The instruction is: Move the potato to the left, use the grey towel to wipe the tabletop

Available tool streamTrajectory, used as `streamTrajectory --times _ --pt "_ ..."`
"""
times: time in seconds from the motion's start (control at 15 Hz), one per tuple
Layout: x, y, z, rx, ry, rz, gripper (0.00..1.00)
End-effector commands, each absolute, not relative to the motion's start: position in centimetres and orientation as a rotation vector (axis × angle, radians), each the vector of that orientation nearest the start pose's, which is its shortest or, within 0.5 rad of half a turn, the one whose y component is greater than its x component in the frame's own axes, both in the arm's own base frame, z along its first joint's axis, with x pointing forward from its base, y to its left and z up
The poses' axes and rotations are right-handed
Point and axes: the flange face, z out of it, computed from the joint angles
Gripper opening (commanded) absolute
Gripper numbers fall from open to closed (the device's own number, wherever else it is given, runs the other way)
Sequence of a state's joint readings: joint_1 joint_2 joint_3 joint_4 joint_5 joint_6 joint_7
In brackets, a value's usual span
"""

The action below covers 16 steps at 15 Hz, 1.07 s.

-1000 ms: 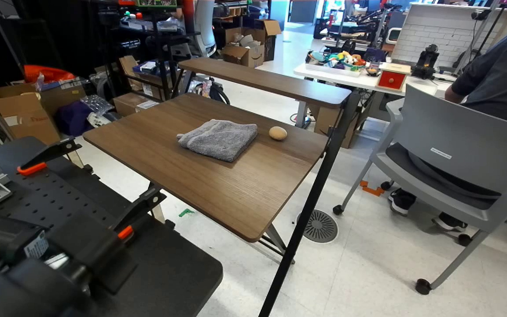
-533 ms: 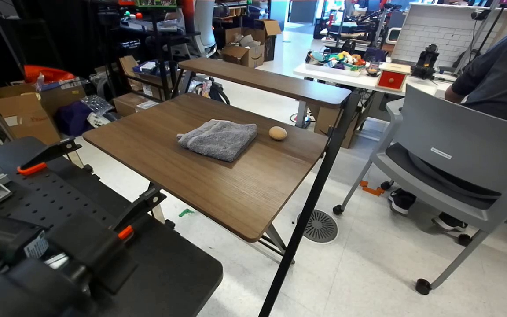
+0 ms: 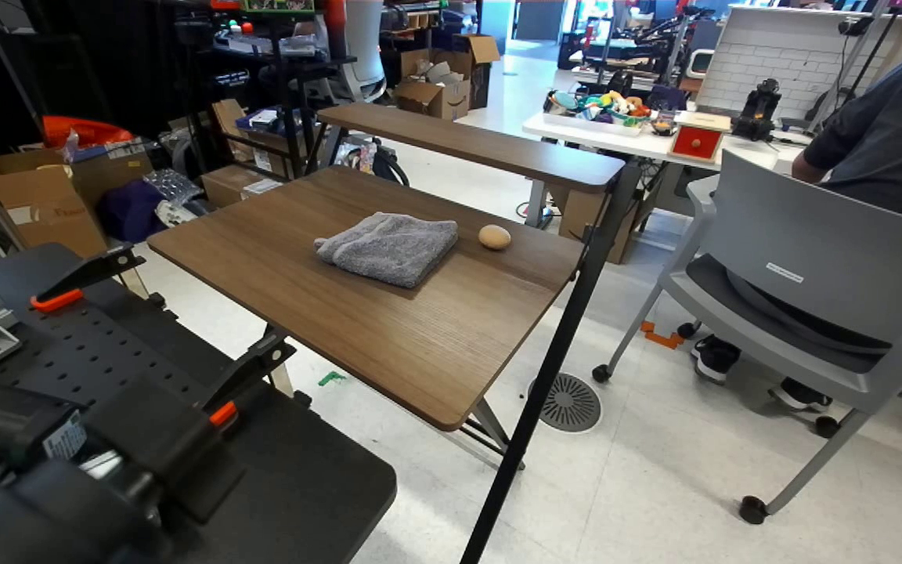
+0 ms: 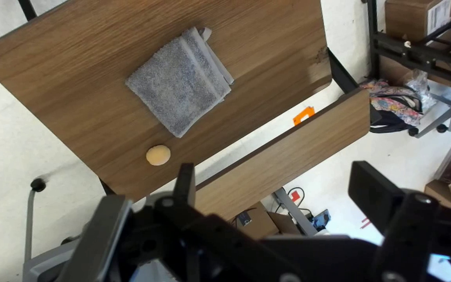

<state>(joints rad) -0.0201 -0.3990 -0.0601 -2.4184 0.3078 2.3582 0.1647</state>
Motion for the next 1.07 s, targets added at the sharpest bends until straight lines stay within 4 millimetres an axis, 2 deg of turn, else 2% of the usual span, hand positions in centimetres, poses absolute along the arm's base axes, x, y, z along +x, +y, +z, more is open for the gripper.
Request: streamTrajectory --times 0.0,0.4,0.53,0.6,0.8,1.0 --pt "47.9 -3.6 46.6 -2.755 0.738 -0.413 1.00" --pt "55.8 -4.7 39.1 -2.611 1.111 -0.327 1.00" --pt "58.4 -5.3 36.7 -2.615 1.192 -0.276 1.00" --pt "55.2 -4.6 38.2 -2.641 1.112 -0.297 1.00" --pt "57.9 -5.0 35.7 -2.633 1.170 -0.258 1.00" --pt "58.4 -5.1 35.9 -2.628 1.174 -0.267 1.00"
